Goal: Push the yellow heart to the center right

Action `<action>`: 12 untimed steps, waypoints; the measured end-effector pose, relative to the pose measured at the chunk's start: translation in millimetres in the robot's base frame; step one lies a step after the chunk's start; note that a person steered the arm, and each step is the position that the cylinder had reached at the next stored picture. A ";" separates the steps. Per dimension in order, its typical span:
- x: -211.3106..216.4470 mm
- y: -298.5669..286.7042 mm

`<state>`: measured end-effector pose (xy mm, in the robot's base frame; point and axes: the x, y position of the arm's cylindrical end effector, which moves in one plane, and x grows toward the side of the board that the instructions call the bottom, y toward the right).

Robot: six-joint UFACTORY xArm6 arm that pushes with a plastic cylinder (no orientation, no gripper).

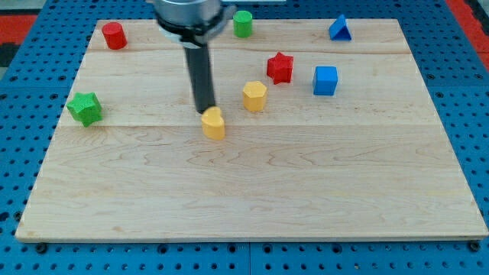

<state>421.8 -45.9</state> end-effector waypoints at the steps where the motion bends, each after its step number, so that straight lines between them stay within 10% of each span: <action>1: 14.8 -8.9; 2: 15.4 -65.4; 4: 69.4 -6.0; 6: 33.8 126.8; 9: 5.3 6.7; 12: 27.2 175.3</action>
